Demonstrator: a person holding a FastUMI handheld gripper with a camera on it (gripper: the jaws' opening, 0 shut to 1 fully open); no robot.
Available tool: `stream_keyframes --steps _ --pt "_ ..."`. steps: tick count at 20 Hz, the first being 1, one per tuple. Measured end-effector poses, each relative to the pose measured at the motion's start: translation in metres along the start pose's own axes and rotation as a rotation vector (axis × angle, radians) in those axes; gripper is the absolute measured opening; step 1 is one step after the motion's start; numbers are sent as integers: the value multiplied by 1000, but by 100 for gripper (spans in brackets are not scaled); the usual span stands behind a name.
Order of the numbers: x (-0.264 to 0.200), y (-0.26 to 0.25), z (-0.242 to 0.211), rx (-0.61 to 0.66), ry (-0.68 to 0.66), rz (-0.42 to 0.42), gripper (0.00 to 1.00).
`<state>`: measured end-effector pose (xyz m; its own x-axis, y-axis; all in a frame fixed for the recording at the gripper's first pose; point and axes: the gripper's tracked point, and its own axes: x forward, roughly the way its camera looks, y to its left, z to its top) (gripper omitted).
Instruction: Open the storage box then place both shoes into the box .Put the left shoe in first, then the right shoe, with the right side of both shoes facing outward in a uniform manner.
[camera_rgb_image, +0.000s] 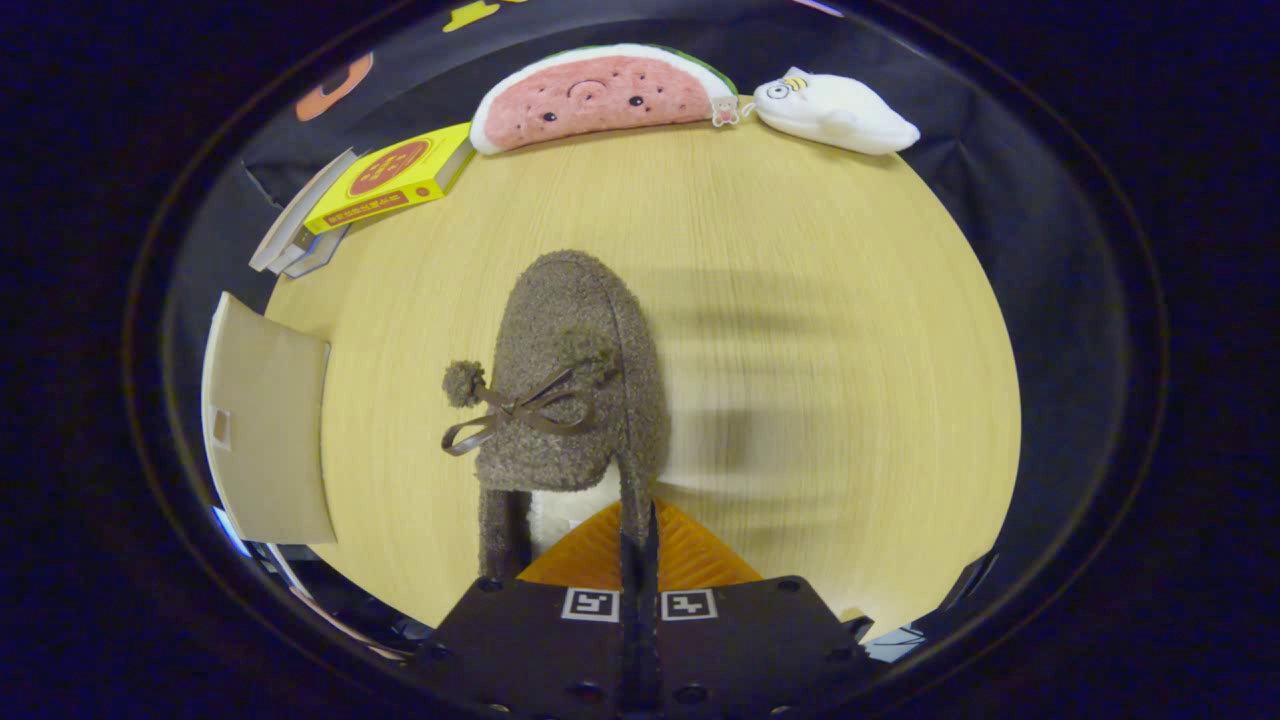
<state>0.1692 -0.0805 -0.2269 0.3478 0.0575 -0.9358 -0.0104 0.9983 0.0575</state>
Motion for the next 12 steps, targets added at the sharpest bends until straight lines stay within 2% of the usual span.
stream_keyframes --steps 4,12 --pt "-16 9 -11 79 34 125 1" --pt "-87 8 -15 68 -58 121 1"
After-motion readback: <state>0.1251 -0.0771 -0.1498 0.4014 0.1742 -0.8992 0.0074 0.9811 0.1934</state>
